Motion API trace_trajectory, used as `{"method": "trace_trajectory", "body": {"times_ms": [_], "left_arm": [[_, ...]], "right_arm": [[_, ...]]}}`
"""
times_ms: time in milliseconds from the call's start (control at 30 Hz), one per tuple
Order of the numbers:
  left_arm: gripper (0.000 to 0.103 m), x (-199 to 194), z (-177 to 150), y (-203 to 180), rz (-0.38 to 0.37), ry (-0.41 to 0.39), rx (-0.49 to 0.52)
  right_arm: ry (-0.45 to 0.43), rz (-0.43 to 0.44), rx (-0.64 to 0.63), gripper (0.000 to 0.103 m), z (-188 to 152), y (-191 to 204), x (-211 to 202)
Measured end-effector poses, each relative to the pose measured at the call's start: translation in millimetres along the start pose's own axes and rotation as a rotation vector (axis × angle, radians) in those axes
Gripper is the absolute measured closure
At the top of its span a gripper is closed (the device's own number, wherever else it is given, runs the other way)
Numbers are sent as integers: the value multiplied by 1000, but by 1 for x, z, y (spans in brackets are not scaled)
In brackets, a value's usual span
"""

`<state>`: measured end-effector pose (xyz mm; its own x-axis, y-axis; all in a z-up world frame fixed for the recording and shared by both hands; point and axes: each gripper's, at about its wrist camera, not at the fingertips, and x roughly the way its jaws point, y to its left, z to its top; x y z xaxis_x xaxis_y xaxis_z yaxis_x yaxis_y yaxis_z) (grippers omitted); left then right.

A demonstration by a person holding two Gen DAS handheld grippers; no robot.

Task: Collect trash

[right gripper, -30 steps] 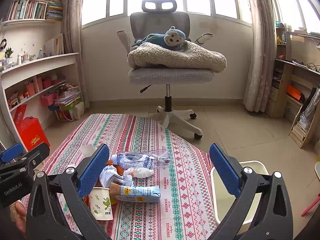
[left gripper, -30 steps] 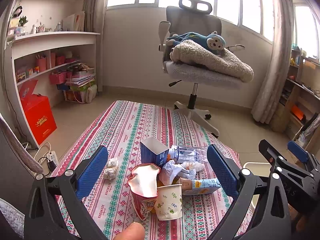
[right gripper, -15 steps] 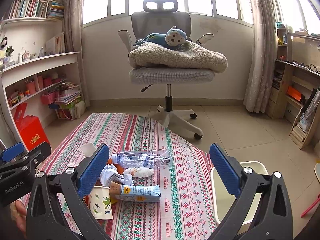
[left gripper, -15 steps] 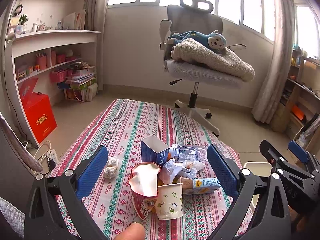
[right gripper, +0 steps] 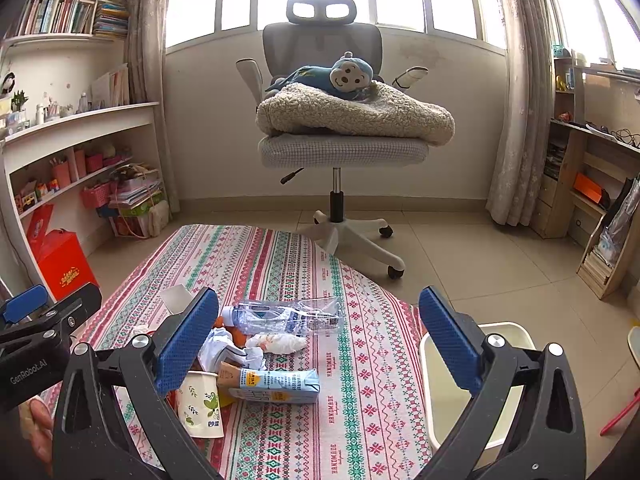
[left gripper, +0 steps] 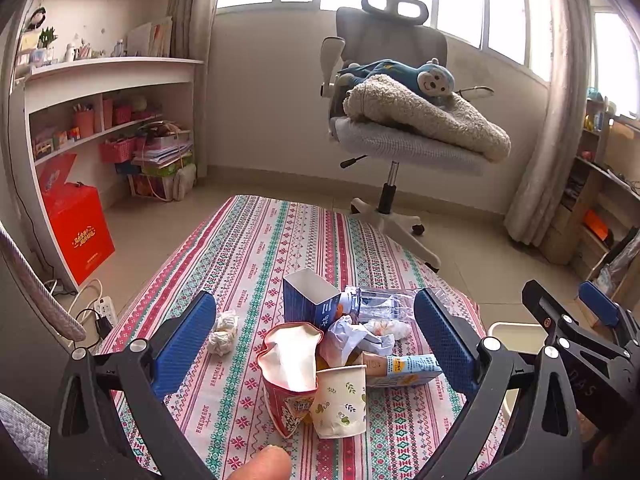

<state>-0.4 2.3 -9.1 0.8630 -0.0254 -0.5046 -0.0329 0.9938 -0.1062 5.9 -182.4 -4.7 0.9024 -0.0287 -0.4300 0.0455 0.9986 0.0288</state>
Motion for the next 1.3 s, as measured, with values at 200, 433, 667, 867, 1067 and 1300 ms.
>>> {"method": "trace_trajectory", "body": {"times_ms": [200, 433, 667, 867, 1067, 1300], "left_arm": [[7, 2, -1, 3, 9, 12, -3], [7, 5, 0, 2, 19, 33, -2], [7, 8, -3, 3, 32, 57, 8], [7, 8, -2, 2, 33, 63, 11], [7, 8, -2, 2, 34, 63, 10], [7, 8, -2, 2, 34, 67, 6]], "right_arm": [[3, -2, -4, 7, -2, 0, 1], [14, -10, -8, 7, -5, -3, 2], [29, -20, -16, 7, -7, -3, 6], [30, -24, -22, 7, -8, -2, 6], [29, -24, -22, 7, -8, -2, 6], [31, -25, -23, 7, -9, -1, 7]]}}
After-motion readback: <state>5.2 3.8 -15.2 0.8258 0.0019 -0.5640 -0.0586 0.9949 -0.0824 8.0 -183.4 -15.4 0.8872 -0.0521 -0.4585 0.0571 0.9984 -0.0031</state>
